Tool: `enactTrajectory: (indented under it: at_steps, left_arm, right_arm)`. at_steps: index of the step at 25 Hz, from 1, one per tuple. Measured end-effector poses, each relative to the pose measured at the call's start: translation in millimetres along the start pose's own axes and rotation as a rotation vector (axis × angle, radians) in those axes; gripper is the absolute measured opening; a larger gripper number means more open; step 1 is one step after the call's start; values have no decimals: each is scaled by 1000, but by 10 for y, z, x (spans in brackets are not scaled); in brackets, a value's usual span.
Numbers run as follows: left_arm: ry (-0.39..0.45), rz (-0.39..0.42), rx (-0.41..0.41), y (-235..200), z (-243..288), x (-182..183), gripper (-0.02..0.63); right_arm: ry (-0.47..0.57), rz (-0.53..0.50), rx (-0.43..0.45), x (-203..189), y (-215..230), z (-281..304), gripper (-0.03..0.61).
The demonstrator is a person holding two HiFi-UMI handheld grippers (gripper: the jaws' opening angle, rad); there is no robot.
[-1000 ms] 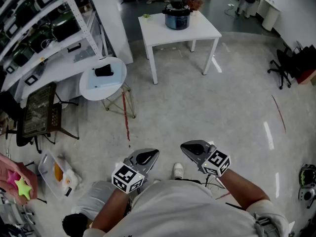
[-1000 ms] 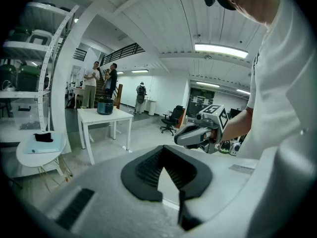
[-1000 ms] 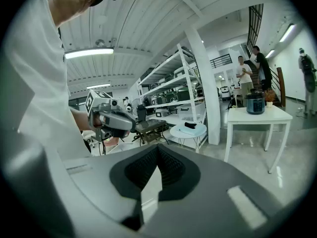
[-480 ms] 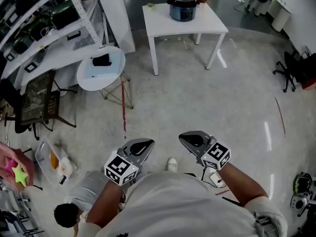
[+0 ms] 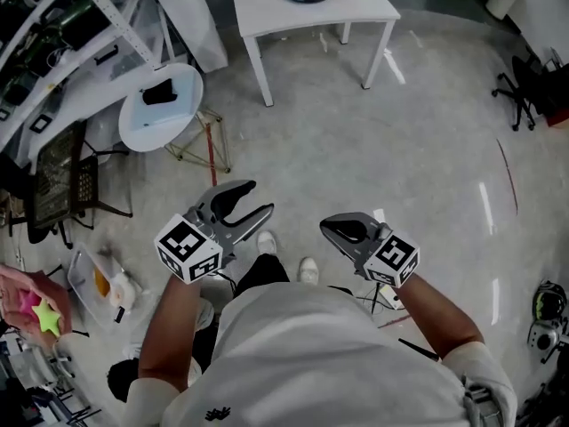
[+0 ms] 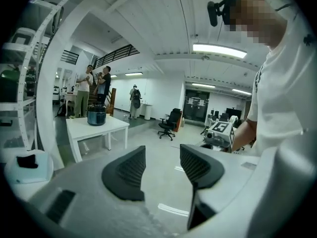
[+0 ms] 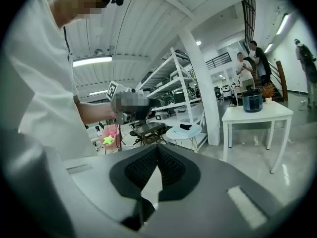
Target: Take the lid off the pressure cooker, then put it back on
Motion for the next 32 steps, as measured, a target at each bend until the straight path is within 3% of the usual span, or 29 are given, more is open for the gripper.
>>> enactTrajectory:
  at_steps: [9,18,26,32]
  left_arm:
    - [46,20,-123,-1008,589,210,220]
    - [38,44,-219,-2123,1137,557,210]
    - [58,45,-238,-3038,1393,740,189]
    - [47,35,-251,-3422,1740,788,192]
  right_arm:
    - [-28,31,-121,-81,515,281,14]
    - [-54,20,-174,465,1363,1138,14]
    - [-56,1,-220,745,2079,1837,14]
    - [-43,25,-247,895,2531,1959,14]
Point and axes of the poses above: the fingertips, and each gripper's own axes: z forward along the fingers, y to its right, x out of its top, the point moved 6 cm from there along -z, backward along the fingers, and after that the axes turned 11 degrees about y, right-handed, at the moved point
